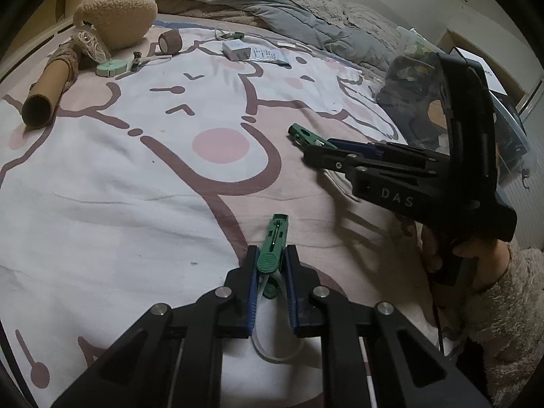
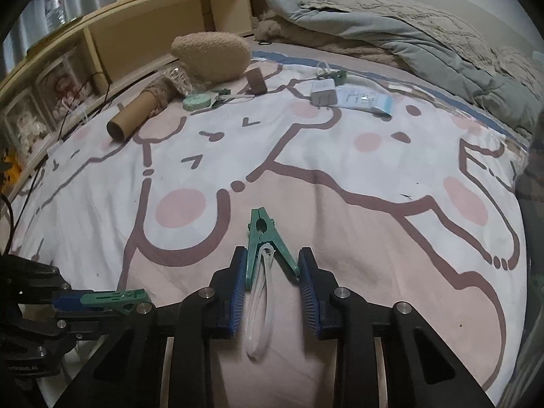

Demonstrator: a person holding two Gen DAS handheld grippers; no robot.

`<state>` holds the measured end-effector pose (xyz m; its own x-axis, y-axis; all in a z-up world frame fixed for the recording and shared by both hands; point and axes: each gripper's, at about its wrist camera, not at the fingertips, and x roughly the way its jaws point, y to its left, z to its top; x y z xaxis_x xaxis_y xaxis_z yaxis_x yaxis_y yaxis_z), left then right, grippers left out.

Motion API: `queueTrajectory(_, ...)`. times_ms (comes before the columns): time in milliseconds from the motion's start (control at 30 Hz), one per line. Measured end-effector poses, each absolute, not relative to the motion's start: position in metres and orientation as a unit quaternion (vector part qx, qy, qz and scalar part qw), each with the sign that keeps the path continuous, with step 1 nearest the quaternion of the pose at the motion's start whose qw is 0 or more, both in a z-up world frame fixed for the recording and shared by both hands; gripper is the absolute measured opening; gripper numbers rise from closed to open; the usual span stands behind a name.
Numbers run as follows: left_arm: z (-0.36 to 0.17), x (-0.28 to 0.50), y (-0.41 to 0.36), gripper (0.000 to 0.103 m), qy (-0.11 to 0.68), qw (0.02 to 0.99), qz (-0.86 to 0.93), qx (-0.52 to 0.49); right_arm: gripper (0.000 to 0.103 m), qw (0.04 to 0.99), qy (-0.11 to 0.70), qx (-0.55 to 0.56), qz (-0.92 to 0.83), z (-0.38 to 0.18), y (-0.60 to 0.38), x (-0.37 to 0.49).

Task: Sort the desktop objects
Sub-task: 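Close the right gripper on a second green clothespin while the left gripper holds its clothespin, then carry both green clothespins over the clear bin with both grippers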

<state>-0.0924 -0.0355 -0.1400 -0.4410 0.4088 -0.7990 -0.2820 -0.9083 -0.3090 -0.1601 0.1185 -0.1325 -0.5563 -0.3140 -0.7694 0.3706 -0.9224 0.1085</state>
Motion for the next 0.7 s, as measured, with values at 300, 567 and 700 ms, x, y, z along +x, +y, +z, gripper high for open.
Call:
queueTrajectory(300, -0.134, -0.092, -0.037, 0.014, -0.066, 0.199, 0.851, -0.481, 0.031, 0.185, 0.004, 0.428, -0.885, -0.123, 0.127, -0.153)
queueTrajectory(567, -0.119, -0.087, -0.045, 0.014, -0.073, 0.187, 0.862, -0.465, 0.031, 0.178, -0.031, 0.424, -0.888, -0.100, 0.142, -0.132)
queueTrajectory(700, -0.108, -0.078, -0.048, 0.014, -0.068, 0.178, 0.872, -0.451, 0.031, 0.179, -0.037, 0.413, -0.892, -0.082, 0.149, -0.114)
